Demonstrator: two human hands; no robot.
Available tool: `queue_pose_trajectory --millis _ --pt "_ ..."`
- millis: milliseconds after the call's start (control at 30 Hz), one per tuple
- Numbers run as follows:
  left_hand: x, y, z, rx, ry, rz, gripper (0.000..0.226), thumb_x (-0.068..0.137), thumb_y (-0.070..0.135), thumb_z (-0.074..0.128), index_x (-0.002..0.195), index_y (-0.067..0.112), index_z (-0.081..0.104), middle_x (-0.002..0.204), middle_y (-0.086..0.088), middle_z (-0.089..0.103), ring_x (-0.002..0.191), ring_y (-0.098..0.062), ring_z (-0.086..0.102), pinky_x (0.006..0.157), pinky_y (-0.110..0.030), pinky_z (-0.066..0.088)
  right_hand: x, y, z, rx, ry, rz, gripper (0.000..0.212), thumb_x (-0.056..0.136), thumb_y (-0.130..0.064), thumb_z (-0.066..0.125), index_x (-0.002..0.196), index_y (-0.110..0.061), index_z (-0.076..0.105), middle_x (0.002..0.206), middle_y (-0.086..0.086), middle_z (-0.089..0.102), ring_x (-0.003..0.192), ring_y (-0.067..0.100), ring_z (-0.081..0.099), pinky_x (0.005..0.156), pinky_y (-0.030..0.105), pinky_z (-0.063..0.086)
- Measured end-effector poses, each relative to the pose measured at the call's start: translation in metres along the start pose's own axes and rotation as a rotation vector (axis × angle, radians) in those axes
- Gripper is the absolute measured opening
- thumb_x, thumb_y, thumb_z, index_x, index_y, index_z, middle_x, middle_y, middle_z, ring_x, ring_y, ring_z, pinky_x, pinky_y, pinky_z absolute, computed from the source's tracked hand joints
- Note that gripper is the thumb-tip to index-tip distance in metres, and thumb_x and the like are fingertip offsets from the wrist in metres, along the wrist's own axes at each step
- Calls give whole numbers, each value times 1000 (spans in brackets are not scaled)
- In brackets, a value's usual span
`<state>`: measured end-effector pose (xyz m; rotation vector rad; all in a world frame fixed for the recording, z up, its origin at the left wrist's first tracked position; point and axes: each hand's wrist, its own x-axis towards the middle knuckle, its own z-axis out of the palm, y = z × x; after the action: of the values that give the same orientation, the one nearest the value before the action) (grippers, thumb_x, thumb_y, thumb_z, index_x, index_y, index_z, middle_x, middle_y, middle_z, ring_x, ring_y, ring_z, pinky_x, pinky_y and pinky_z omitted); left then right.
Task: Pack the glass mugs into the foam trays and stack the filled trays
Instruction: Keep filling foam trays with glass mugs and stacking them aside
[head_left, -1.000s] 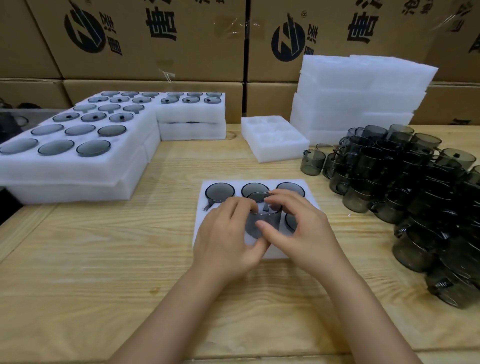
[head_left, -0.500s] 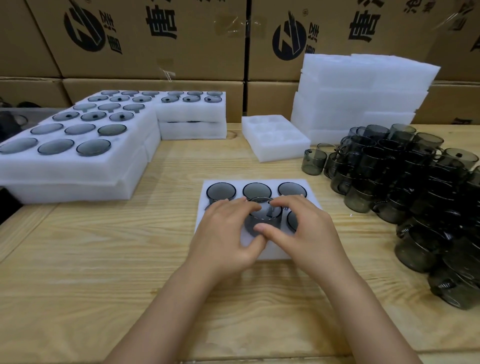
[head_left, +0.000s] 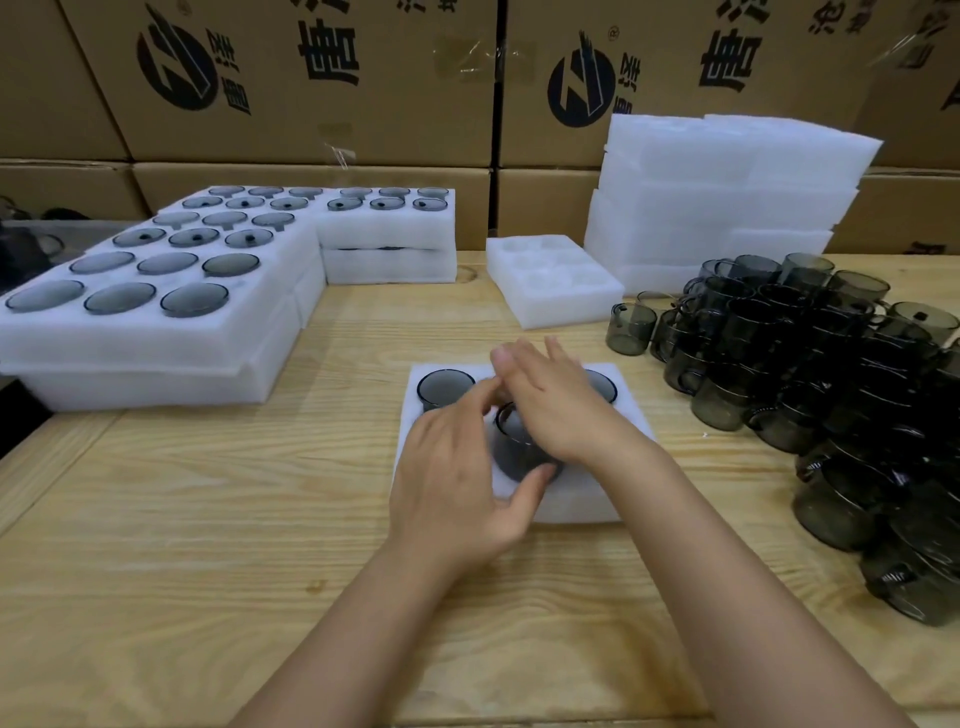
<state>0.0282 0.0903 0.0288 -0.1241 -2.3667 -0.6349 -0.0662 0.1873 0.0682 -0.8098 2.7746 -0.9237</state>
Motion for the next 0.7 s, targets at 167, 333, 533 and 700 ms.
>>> queue_pose_trajectory --millis 167,333,533,700 --pt "1 -2 1 51 -33 121 81 75 41 54 143 0 36 151 -17 32 136 -22 35 109 -32 29 -3 13 7 -347 -120 26 59 96 -48 17 149 -35 -6 157 -7 -17 141 19 -25 109 51 -19" --pt "-1 -1 10 192 -270 63 92 76 60 33 147 2 27 154 -8 29 144 -16 26 119 -38 17 0 5 19 -664 -207 64 73 94 -48 29 147 -27 -17 154 -2 -28 140 20 -28 105 57 -23" --pt "-3 3 12 303 -247 60 87 74 57 41 128 -10 51 133 -22 54 122 -30 56 96 -45 48 -2 9 25 -648 -147 34 72 95 -52 26 147 -27 -17 155 -1 -24 143 20 -21 108 56 -17" --pt "-4 3 17 347 -122 110 84 76 56 43 128 -9 52 133 -20 55 124 -31 54 98 -50 47 -5 10 20 -551 -152 -10 69 96 -46 29 149 -27 -12 157 0 -19 144 21 -17 112 54 -9"
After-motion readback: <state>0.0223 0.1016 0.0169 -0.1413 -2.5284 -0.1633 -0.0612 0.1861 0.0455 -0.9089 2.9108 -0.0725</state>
